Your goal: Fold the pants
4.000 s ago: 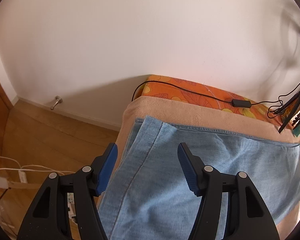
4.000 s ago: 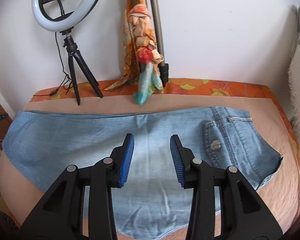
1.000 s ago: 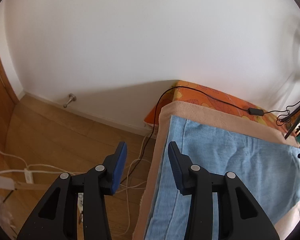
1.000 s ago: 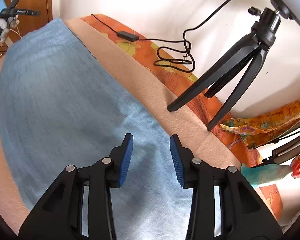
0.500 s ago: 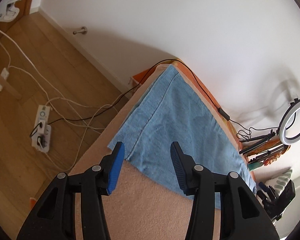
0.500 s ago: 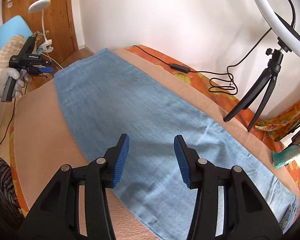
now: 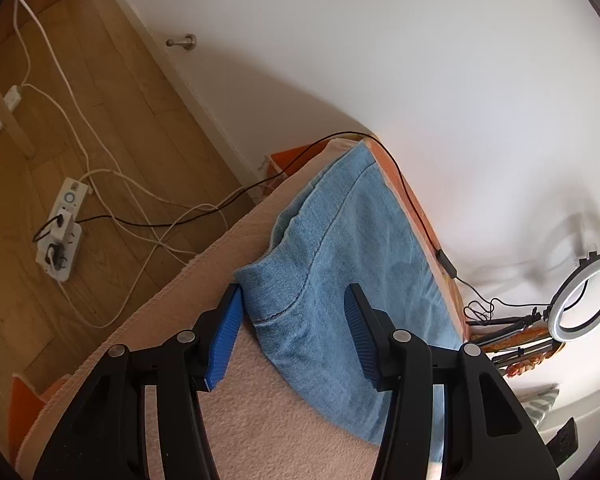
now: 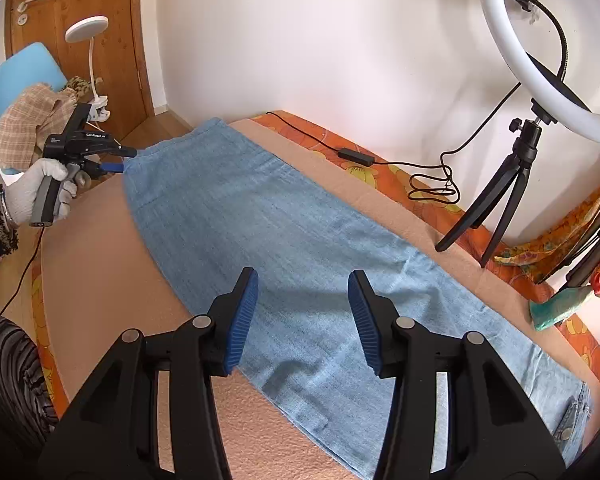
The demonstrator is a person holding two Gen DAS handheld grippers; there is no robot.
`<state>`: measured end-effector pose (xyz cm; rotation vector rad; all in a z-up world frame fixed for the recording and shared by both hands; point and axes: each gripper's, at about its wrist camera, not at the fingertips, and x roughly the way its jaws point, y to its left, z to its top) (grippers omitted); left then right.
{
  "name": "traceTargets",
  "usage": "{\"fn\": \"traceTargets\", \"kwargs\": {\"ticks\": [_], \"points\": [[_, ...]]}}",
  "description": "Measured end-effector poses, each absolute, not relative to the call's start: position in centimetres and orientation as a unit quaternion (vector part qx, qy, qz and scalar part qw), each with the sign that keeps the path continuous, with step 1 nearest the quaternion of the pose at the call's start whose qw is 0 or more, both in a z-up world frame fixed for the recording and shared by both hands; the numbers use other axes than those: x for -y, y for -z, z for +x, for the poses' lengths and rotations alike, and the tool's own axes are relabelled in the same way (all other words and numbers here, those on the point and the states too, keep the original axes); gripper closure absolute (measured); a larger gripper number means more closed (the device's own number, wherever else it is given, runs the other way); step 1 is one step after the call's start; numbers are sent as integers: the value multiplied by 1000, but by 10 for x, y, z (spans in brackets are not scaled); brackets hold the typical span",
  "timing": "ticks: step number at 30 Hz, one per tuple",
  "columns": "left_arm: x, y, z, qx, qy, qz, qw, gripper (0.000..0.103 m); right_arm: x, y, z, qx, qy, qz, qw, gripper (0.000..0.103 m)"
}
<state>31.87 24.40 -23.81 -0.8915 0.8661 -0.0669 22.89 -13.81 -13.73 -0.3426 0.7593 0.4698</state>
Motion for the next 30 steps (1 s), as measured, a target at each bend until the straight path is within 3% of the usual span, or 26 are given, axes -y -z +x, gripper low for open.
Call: {"fn": "traceTargets", "kwargs": {"ticks": [8,10,11,24,30], "points": [[-230,235,334,-394,16,-382,836,53,129,142,227,-366,-237,-173,883,55],[-227,234,338,-392,5,-366,844,66,128,142,226,-365,-239,-173,883,55],[-227,234,340,-391,1,-361,847,82,127,142,226,-364,-240,-173,883,55],[-146,169,341,-326,86,-186,923,87,148,146,242,-376,-212,-117,894,55],[-78,165,334,-341,161,-95,921,88,159,155,272,-404,-219,-11,888,52]]}}
